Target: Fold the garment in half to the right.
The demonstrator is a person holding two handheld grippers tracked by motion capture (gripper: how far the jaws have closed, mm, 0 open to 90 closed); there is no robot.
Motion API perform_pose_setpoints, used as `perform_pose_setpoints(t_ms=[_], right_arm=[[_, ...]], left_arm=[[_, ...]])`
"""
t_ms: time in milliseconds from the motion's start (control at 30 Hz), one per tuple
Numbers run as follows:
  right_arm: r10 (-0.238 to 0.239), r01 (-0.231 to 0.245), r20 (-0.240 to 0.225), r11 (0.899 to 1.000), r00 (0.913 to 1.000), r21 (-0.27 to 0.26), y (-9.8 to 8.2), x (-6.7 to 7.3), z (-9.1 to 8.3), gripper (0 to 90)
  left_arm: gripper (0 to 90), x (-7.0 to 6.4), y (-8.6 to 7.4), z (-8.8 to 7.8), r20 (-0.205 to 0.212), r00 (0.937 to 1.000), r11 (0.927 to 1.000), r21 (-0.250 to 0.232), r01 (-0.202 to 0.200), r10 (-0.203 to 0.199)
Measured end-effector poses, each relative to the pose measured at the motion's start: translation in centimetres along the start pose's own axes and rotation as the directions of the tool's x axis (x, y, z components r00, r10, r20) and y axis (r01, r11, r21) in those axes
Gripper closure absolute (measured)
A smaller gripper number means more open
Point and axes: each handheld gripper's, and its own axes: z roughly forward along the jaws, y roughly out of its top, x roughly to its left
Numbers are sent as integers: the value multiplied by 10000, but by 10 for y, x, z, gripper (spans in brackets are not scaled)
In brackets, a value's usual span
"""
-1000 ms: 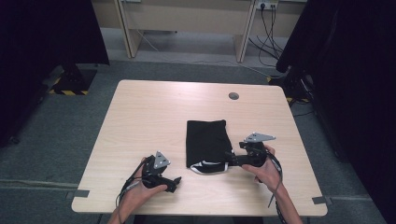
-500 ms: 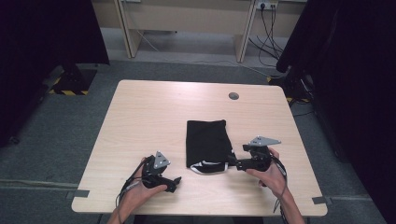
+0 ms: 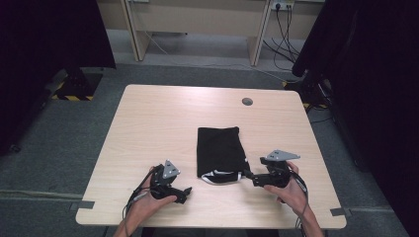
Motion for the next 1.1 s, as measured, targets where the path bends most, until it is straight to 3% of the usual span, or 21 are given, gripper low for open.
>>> perform_pose_setpoints(t_ms=[300,700,1100], right_arm=[[11,-11,66,10000,10000,47,-7,2,-6,159],[-376,369,467,9992,9982,147,-18,0,-16,160],[-258,253,321,9995,9991,183,-26,-1,-21,160]], left_arm=[[0,0,0,0,0,10000,10000,0,1,-1],[0,0,0,0,0,10000,10000,1,-1,1],[0,0,0,0,1,10000,10000,-1,2,-2]])
